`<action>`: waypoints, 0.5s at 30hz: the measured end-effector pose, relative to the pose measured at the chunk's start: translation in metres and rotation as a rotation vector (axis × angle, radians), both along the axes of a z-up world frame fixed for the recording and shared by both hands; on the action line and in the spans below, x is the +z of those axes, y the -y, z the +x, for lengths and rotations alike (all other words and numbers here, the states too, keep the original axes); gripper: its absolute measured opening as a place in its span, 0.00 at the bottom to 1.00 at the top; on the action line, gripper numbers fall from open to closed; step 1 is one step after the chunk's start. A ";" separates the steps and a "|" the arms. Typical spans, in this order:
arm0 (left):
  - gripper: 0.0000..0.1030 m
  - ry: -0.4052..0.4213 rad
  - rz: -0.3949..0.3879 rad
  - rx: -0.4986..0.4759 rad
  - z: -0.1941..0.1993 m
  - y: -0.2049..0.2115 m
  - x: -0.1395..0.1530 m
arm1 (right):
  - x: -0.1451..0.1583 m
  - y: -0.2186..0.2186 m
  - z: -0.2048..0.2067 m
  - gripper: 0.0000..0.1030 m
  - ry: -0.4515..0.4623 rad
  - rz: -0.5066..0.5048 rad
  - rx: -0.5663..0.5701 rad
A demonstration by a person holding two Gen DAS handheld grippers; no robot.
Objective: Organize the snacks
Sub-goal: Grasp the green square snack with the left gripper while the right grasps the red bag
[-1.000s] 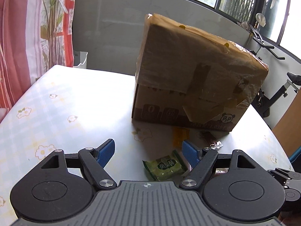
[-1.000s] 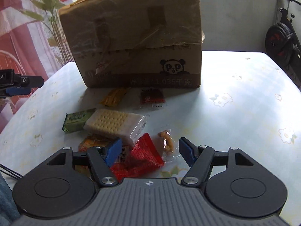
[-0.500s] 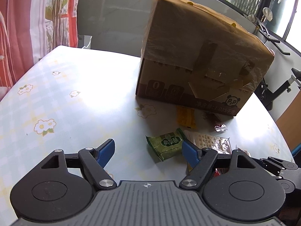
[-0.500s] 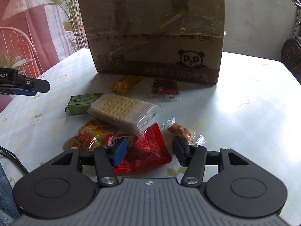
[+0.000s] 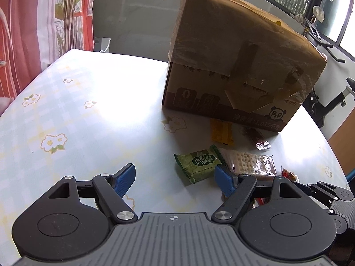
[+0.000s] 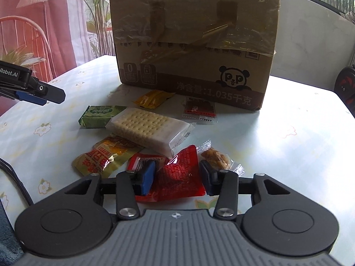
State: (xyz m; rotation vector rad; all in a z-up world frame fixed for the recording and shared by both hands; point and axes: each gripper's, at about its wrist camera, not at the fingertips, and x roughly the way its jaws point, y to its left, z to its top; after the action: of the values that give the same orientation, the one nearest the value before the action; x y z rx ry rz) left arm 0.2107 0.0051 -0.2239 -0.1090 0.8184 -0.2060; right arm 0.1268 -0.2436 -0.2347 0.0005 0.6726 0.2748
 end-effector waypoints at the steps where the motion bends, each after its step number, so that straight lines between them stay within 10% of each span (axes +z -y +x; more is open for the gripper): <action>1: 0.78 0.000 0.001 0.000 0.000 0.000 0.000 | 0.001 0.000 -0.001 0.42 0.000 0.008 0.004; 15: 0.78 0.001 0.071 -0.056 -0.001 0.015 -0.008 | 0.016 0.031 0.002 0.38 0.103 0.183 -0.085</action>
State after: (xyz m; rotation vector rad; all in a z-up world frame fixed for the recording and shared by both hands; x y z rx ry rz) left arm 0.2097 -0.0100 -0.2321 -0.0195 0.8273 -0.2292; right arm 0.1291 -0.2747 -0.2190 0.1889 0.5421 0.2519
